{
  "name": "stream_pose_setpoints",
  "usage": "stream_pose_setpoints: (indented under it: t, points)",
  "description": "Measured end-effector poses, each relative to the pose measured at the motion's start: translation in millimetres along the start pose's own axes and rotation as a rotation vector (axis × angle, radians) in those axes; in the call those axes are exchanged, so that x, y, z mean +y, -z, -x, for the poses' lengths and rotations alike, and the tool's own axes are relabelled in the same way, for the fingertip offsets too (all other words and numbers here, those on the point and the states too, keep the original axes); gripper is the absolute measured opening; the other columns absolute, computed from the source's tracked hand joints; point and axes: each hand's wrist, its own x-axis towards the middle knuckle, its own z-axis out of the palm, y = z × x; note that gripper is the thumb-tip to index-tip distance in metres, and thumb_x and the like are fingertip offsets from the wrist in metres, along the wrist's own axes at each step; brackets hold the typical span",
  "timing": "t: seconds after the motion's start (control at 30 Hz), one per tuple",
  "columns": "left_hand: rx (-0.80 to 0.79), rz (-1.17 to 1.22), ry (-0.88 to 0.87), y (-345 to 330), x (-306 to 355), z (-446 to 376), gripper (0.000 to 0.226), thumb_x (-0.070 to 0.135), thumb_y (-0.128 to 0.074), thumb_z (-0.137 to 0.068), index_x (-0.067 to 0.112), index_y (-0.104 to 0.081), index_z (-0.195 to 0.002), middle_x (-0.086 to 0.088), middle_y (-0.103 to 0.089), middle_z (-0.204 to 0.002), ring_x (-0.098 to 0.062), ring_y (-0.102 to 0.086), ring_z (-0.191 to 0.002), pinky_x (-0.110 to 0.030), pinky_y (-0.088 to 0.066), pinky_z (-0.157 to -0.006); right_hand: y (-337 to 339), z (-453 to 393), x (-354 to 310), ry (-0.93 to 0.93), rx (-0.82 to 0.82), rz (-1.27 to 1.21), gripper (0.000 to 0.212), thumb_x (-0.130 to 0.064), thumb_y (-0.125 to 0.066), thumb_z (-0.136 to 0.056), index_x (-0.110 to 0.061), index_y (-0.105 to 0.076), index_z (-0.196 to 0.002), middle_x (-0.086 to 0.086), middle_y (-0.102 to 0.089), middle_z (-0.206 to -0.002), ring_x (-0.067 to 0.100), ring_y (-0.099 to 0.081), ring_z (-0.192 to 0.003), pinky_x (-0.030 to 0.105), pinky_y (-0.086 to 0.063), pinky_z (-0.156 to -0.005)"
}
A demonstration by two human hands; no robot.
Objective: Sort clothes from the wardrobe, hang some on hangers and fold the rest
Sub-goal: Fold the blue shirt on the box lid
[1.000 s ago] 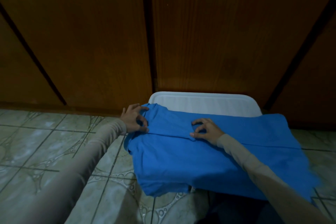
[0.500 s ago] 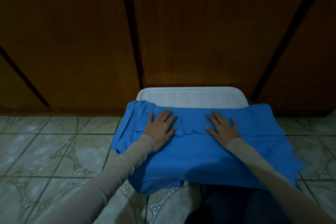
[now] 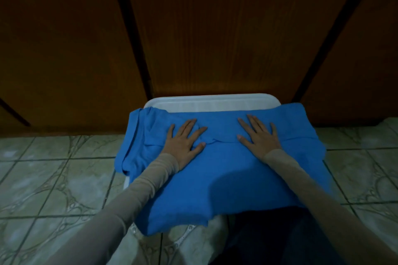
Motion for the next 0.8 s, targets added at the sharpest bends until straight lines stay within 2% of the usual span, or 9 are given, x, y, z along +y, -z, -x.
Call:
stream_pose_setpoints:
  t: [0.23, 0.47, 0.63, 0.73, 0.8]
  points:
    - [0.011, -0.015, 0.019, 1, -15, -52, 0.08, 0.068, 0.01, -0.072, 0.043, -0.006, -0.146, 0.007, 0.001, -0.158, -0.009, 0.006, -0.145, -0.047, 0.007, -0.114, 10, -51, 10, 0.024, 0.018, -0.001, 0.059, -0.057, -0.016, -0.096, -0.04, 0.01, -0.146, -0.009, 0.017, -0.156, 0.008, 0.014, -0.143, 0.049, 0.01, -0.114]
    - [0.034, -0.014, 0.01, -1, -18, -61, 0.079, 0.069, 0.008, -0.074, 0.042, -0.008, -0.147, 0.006, 0.001, -0.158, -0.011, 0.005, -0.145, -0.046, 0.011, -0.114, 10, -57, 11, 0.035, 0.046, 0.013, 0.058, -0.054, -0.016, -0.097, -0.038, 0.009, -0.147, -0.008, 0.016, -0.156, 0.009, 0.013, -0.144, 0.05, 0.009, -0.114]
    - [0.032, -0.037, 0.023, -3, -19, -56, 0.096, 0.08, 0.026, -0.061, 0.042, 0.004, -0.146, 0.005, 0.007, -0.158, -0.011, 0.009, -0.145, -0.045, 0.017, -0.111, 10, -43, 7, 0.015, 0.024, 0.04, 0.055, -0.048, -0.014, -0.1, -0.034, 0.01, -0.147, -0.007, 0.017, -0.156, 0.009, 0.014, -0.144, 0.051, 0.008, -0.115]
    - [0.011, -0.037, 0.02, 0, -18, -50, 0.091, 0.083, 0.016, -0.061, 0.039, 0.018, -0.141, 0.004, 0.009, -0.158, -0.013, 0.01, -0.145, -0.045, 0.015, -0.112, 7, -25, 14, 0.01, 0.007, 0.028, 0.055, -0.048, -0.014, -0.1, -0.035, 0.012, -0.147, -0.006, 0.018, -0.156, 0.01, 0.015, -0.144, 0.049, 0.011, -0.114]
    - [-0.001, -0.038, 0.027, 2, -18, -46, 0.084, 0.073, 0.009, -0.067, 0.037, 0.016, -0.143, 0.004, 0.009, -0.158, -0.013, 0.01, -0.145, -0.043, 0.014, -0.113, 7, -13, 22, 0.004, 0.001, 0.037, 0.055, -0.047, -0.014, -0.1, -0.034, 0.012, -0.147, -0.005, 0.018, -0.156, 0.011, 0.014, -0.144, 0.047, 0.011, -0.114]
